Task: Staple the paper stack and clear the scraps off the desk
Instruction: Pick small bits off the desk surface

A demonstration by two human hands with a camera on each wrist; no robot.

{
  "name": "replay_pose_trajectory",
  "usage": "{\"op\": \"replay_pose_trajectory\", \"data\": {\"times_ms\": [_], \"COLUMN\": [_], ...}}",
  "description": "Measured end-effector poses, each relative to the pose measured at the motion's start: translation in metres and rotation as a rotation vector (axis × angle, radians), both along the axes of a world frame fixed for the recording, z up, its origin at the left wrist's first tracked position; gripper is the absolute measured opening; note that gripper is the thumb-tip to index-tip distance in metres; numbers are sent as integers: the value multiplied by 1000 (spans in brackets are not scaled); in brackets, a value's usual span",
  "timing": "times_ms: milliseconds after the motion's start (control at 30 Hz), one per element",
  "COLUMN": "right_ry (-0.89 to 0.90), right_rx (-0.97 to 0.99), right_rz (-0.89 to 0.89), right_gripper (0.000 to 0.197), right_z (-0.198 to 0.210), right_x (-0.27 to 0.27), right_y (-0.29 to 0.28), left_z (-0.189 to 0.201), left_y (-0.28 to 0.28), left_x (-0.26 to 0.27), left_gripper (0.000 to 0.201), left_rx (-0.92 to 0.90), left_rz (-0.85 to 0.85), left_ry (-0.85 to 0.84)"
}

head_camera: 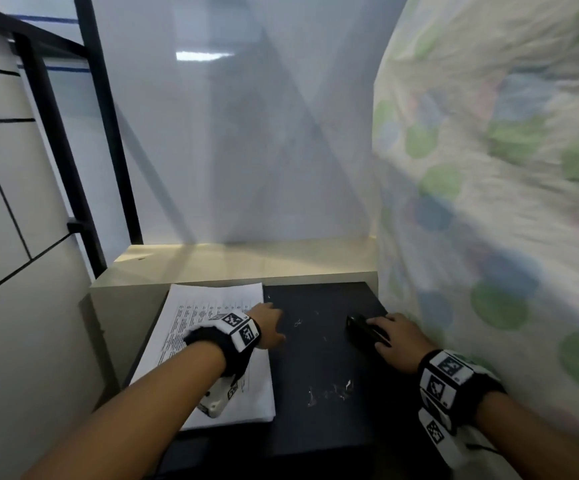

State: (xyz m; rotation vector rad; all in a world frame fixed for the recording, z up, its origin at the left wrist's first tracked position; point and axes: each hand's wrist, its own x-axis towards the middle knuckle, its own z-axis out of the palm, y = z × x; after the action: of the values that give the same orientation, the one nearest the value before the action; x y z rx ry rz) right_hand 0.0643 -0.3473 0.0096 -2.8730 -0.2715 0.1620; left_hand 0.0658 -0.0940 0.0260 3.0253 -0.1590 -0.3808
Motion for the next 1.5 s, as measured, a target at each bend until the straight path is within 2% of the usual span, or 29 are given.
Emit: {"op": "replay_pose_trajectory", "data": {"times_ms": [167,300,633,767,867,1000,1200,1300,1400,1500], "right_ry": [55,131,60,-1,100,201,221,149,55,147], "right_rx": [-110,-99,-198,-141,-136,-148,-136,-78,-106,-122], "right_rz": [49,124,109,222,307,317,297,278,204,108], "right_gripper": [62,63,61,57,56,58,55,50,51,55], "right_z": [-10,-17,-14,-17,-20,-18,-16,-13,-10,-7], "right_x": [33,46,51,47,51,61,66,59,54,56], "right_y": [1,-6,-2,14,27,37,37,27,9,-4], "left_z": [-24,-34,-56,-60,-56,-49,-40,-29,-18,-19], "left_y": [0,3,19,16,12,-1,-32,-42,-42,-33], "left_x": [47,69,110,118,112,86,35,13,19,50], "left_gripper": [77,79,77,76,71,68,66,65,64,70], "left_rx": [-7,17,61,128,155,141,72,56,-8,9], "left_rz": [81,106,134,115,82,-34,-278,-363,-330,-190], "left_ry": [16,42,76,118,147,205,333,409,391,263]}}
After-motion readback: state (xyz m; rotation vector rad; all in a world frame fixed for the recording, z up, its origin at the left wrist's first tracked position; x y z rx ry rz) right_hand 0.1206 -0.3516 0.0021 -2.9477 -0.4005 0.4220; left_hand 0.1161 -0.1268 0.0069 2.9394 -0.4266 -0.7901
